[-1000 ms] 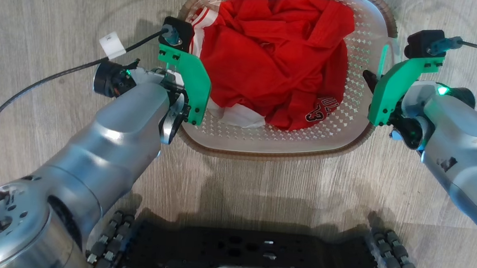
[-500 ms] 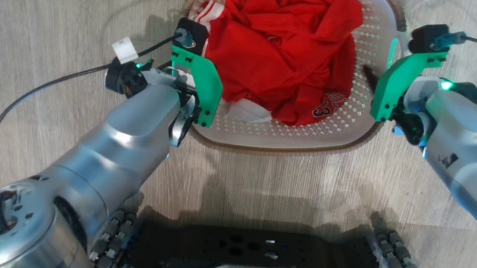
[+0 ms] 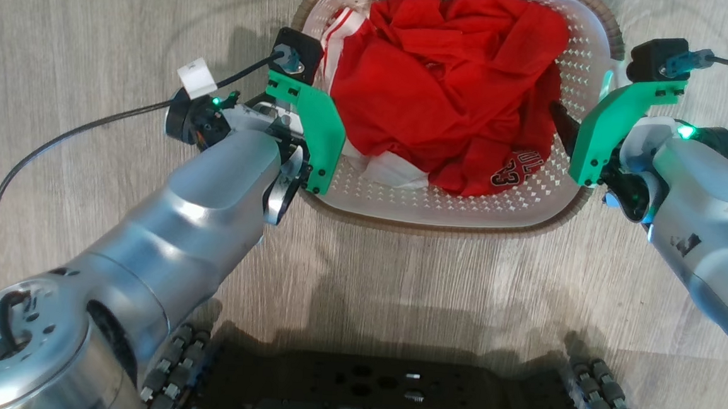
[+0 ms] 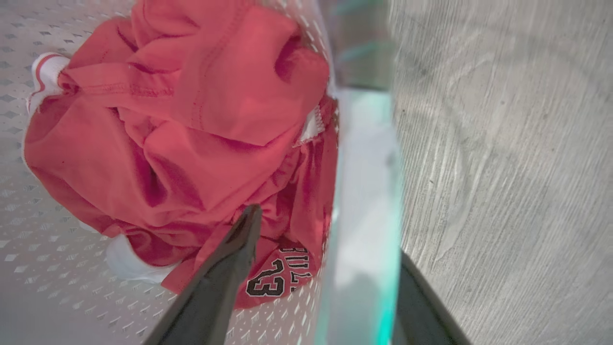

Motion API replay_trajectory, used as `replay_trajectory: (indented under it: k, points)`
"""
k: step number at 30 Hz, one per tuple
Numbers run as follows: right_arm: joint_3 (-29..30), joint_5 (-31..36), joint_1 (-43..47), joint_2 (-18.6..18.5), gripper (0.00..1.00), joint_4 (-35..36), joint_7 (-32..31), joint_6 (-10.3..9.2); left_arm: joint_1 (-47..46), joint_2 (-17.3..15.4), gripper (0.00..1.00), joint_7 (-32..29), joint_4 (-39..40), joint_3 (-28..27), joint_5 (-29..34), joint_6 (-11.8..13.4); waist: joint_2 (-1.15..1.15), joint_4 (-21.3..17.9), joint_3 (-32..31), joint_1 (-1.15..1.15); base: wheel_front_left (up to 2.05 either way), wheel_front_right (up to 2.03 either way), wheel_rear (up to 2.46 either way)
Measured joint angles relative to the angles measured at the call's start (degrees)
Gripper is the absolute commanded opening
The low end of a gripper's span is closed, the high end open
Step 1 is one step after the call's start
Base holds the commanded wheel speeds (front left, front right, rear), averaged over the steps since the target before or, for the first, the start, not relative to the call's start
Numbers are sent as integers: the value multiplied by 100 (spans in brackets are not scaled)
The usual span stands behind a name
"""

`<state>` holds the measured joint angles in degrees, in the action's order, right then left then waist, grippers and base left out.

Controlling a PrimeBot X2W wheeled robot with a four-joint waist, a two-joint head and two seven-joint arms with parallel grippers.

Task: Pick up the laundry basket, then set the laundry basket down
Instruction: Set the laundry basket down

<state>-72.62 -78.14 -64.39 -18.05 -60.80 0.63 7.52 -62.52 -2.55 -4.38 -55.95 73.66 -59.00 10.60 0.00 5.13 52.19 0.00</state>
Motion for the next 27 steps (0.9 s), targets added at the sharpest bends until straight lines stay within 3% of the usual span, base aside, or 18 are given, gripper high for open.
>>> replay_trajectory:
  k: [12,27]
  points:
    - [-15,0,29,247,100,-432,-125,0,213,2,100,-10,-74,1,-16,-9,0,-19,-572,0,0,0,0]
    - [-21,-18,567,571,100,-659,-204,0,1060,27,100,-23,-402,8,-10,-202,0,-116,-1761,-1,0,0,0]
